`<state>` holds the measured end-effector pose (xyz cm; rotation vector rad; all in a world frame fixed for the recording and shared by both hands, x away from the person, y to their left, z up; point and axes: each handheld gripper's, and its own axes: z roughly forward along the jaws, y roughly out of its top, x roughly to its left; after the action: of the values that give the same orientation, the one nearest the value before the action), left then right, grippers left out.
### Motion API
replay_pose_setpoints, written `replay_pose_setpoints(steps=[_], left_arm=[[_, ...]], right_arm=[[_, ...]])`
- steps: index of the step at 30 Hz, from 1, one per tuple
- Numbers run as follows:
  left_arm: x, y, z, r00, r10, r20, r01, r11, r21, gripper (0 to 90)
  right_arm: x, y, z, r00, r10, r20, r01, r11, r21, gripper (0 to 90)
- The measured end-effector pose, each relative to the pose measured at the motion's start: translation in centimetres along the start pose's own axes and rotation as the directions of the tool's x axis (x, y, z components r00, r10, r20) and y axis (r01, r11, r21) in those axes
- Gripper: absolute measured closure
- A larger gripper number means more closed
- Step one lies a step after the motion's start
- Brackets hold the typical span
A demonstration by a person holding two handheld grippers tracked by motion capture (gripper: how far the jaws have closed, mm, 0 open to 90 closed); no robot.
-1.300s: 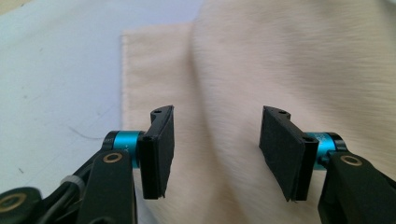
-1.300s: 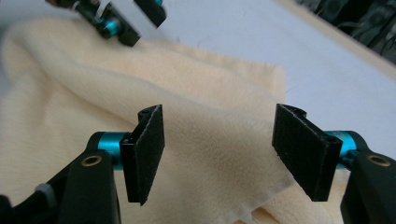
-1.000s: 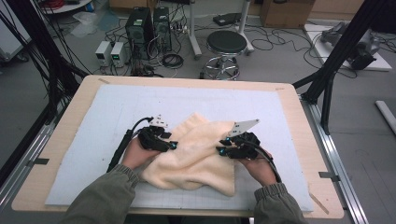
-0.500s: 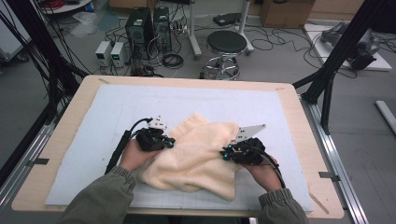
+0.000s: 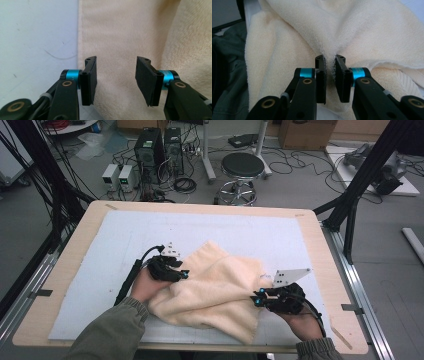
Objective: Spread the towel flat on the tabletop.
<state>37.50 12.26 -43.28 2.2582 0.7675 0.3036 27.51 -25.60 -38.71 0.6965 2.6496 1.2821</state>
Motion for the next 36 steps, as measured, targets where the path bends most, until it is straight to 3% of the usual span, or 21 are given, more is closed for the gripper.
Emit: replay_pose_setpoints(steps=[2,3,6,12,15,16,19,25,27,29,32,34,36], left_arm=[[-0.1,0.0,0.0,0.9997,0.021,-0.009,-0.021,0.9998,0.003,60.1],[-0.2,0.0,0.1,0.9996,0.029,-0.006,-0.029,0.9996,0.002,68.8],[-0.4,0.1,0.0,0.9995,0.031,-0.011,-0.031,0.9995,0.002,82.3],[-0.3,0.0,-0.5,0.999,0.034,-0.029,-0.033,0.9992,0.023,85.9],[-0.1,-0.1,-1.5,0.9983,0.027,-0.052,-0.027,0.9996,0.006,86.2],[0.0,-0.3,-2.7,0.9963,0.024,-0.083,-0.025,0.9996,-0.015,86.3],[0.1,-0.6,-4.0,0.9929,0.028,-0.116,-0.031,0.9992,-0.025,86.3],[0.7,-3.1,-7.7,0.9825,0.051,-0.179,-0.051,0.9987,0.004,86.4],[0.9,-4.3,-9.2,0.9806,0.03,-0.194,-0.032,0.9995,-0.008,86.5],[0.8,-4.6,-9.6,0.9811,0.027,-0.192,-0.03,0.9995,-0.013,86.5],[0.2,-5.5,-10.4,0.9843,0.029,-0.174,-0.032,0.9994,-0.015,86.4],[-0.3,-6.1,-10.5,0.9868,0.032,-0.159,-0.035,0.9992,-0.017,86.5],[-0.8,-6.6,-10.6,0.9895,0.026,-0.142,-0.028,0.9995,-0.013,86.5]], right_arm=[[-0.1,0.4,0.0,0.9999,0.009,-0.01,-0.009,1.0,-0.022,72.2],[-0.3,0.9,-0.2,0.9998,0.021,-0.002,-0.021,0.998,-0.052,67.5],[-0.7,2.0,-0.3,0.9994,0.032,0.011,-0.031,0.996,-0.081,63.0],[-2.0,4.2,0.7,0.998,0.049,0.04,-0.045,0.994,-0.099,60.2],[-2.9,5.3,1.9,0.9974,0.049,0.053,-0.046,0.996,-0.073,57.7],[-3.3,5.7,2.9,0.9976,0.053,0.045,-0.051,0.997,-0.055,55.7],[-3.7,6.0,4.5,0.9986,0.052,0.014,-0.052,0.999,-0.017,52.9],[-3.7,6.0,7.4,0.9983,0.05,-0.03,-0.048,0.997,0.064,52.1],[-3.6,6.1,8.3,0.9981,0.052,-0.034,-0.049,0.995,0.084,53.1],[-3.4,6.2,8.6,0.9977,0.053,-0.041,-0.049,0.994,0.095,55.3],[-2.9,6.4,9.5,0.9982,0.021,-0.055,-0.013,0.99,0.14,71.3],[-2.4,6.3,10.0,0.9969,-0.024,-0.075,0.038,0.982,0.182,82.0],[-2.2,6.4,9.7,0.9962,-0.029,-0.082,0.044,0.982,0.184,83.1]])
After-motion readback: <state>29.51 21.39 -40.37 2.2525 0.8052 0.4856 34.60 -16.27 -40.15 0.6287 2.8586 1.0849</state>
